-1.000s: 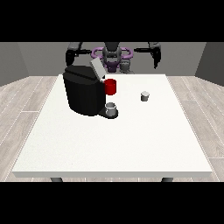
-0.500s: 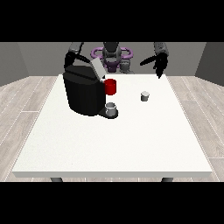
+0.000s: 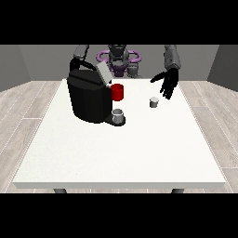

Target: Insert the coffee pod into the coffee machine and close the lid

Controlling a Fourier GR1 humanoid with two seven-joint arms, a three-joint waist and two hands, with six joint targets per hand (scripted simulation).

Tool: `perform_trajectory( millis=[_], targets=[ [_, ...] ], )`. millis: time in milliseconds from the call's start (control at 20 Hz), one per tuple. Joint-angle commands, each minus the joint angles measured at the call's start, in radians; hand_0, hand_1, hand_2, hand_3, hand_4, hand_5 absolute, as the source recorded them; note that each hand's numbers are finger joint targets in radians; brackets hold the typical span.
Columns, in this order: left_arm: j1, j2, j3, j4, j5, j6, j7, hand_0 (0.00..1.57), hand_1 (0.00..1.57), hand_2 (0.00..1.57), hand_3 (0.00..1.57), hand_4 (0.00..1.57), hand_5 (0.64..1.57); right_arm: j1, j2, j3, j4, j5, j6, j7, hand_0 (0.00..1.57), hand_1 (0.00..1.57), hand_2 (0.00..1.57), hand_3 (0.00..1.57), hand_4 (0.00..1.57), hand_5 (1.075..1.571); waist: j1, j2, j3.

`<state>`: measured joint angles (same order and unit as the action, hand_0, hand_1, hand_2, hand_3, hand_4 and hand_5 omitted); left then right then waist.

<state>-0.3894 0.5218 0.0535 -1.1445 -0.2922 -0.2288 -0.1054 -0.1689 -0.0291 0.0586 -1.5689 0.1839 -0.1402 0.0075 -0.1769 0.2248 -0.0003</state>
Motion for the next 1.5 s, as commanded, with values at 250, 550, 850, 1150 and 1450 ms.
perform_trajectory(
  millis=[250,550,850,1150,1450],
  targets=[
    [-0.101,0.016,-0.027,0.217,-0.128,0.005,-0.076,0.00,0.00,0.00,0.00,0.00,1.571,0.001,0.028,0.071,0.047,-0.031,-0.058,0.023,0.00,0.00,0.00,0.00,0.00,1.571,0.008,0.031,0.0001],
    [-0.142,-0.069,-0.053,0.262,-0.243,0.207,-0.121,0.95,0.95,0.97,0.66,0.00,1.571,-0.124,-0.033,-0.050,0.112,-0.049,0.022,0.039,0.00,0.00,0.00,0.00,0.00,1.571,0.018,0.074,-0.0001],
    [-0.216,-0.043,-0.093,0.316,-0.357,0.259,-0.113,1.04,1.04,1.11,0.91,0.46,1.571,-0.048,0.028,0.046,0.150,0.025,-0.021,-0.021,0.00,0.00,0.00,0.00,0.00,1.571,-0.021,0.068,0.0002],
    [-0.221,-0.036,-0.175,0.393,-0.470,0.210,-0.088,0.87,0.87,1.02,0.88,0.34,1.571,-0.077,0.029,0.051,0.156,-0.028,-0.003,-0.014,0.00,0.00,0.00,0.00,0.00,1.571,-0.031,0.044,0.0004],
    [-0.240,-0.027,-0.188,0.453,-0.529,0.178,-0.126,0.73,0.73,0.96,0.85,0.39,1.571,-0.106,0.010,-0.023,0.241,-0.042,0.004,-0.029,0.00,0.00,0.00,0.00,0.00,1.571,0.016,0.027,0.0003]
  ],
)
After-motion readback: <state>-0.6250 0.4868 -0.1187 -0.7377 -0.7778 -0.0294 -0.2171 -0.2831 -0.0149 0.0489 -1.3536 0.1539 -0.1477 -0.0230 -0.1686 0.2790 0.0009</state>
